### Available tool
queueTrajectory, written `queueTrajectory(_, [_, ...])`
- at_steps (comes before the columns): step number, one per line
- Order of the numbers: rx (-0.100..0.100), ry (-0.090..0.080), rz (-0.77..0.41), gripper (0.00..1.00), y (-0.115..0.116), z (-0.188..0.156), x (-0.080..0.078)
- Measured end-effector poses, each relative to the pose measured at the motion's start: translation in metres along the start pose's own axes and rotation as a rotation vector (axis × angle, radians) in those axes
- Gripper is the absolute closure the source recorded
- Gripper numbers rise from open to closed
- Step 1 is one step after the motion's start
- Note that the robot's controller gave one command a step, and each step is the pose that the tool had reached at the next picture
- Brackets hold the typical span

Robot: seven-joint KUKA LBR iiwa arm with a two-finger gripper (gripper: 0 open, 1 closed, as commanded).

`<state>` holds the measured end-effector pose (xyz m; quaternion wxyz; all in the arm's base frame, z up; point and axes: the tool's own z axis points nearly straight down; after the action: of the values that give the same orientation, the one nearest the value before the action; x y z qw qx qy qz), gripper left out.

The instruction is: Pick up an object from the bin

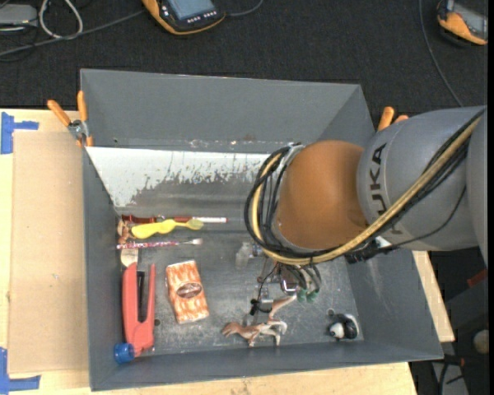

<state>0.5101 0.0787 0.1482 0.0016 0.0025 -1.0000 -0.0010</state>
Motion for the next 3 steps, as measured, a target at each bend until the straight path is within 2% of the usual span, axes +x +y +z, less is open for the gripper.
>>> queueTrajectory(1, [0.0, -0.001, 0.212, 0.0, -0.01, 0.027, 0.007])
queueTrajectory(2, [-0.003, 0.001, -0.058, 0.0, -0.034, 0.067, 0.029])
queueTrajectory(3, [-0.003, -0.008, 0.173, 1.0, -0.007, 0.066, 0.038])
